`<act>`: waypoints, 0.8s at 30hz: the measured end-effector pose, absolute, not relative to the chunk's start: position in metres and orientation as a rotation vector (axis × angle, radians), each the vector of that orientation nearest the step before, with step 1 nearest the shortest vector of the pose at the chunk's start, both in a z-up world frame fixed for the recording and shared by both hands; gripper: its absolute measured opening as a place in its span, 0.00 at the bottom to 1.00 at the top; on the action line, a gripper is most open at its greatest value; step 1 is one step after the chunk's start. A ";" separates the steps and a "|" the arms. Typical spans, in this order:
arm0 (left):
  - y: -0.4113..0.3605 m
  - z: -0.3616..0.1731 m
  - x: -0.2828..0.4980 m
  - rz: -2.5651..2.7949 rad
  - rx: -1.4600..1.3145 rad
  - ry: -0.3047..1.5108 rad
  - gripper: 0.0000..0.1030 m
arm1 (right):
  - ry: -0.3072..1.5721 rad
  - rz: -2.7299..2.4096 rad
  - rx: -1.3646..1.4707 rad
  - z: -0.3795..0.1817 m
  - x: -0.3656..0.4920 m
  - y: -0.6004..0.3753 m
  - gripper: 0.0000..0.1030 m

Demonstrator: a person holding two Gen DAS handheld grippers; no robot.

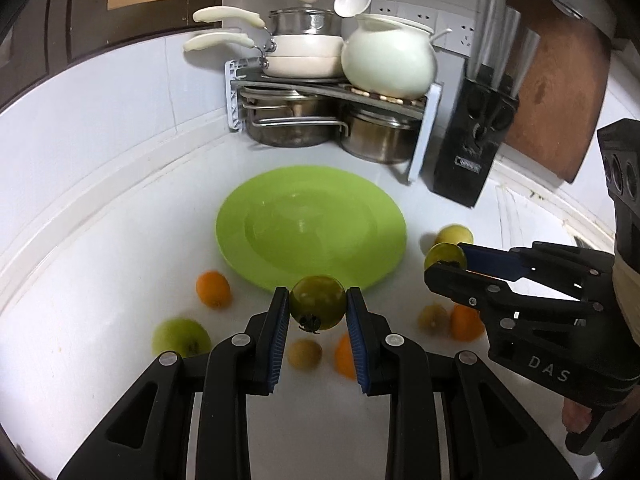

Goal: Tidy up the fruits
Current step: 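Carry both green fruits over the green plate and open both tools to drop them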

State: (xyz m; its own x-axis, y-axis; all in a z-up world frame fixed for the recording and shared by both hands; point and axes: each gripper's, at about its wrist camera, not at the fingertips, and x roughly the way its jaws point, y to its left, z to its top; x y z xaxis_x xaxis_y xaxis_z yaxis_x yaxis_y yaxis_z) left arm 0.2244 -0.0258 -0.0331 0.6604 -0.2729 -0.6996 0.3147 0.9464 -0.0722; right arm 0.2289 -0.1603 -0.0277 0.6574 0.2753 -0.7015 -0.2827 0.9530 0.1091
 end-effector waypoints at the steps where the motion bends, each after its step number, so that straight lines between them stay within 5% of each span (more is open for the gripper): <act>1: -0.025 -0.033 0.230 -0.329 0.054 0.786 0.28 | 0.791 0.313 -0.005 -0.026 0.235 -0.160 0.30; 24: -0.033 -0.071 0.323 -0.321 0.130 0.912 0.28 | 0.969 0.326 -0.004 -0.059 0.337 -0.157 0.30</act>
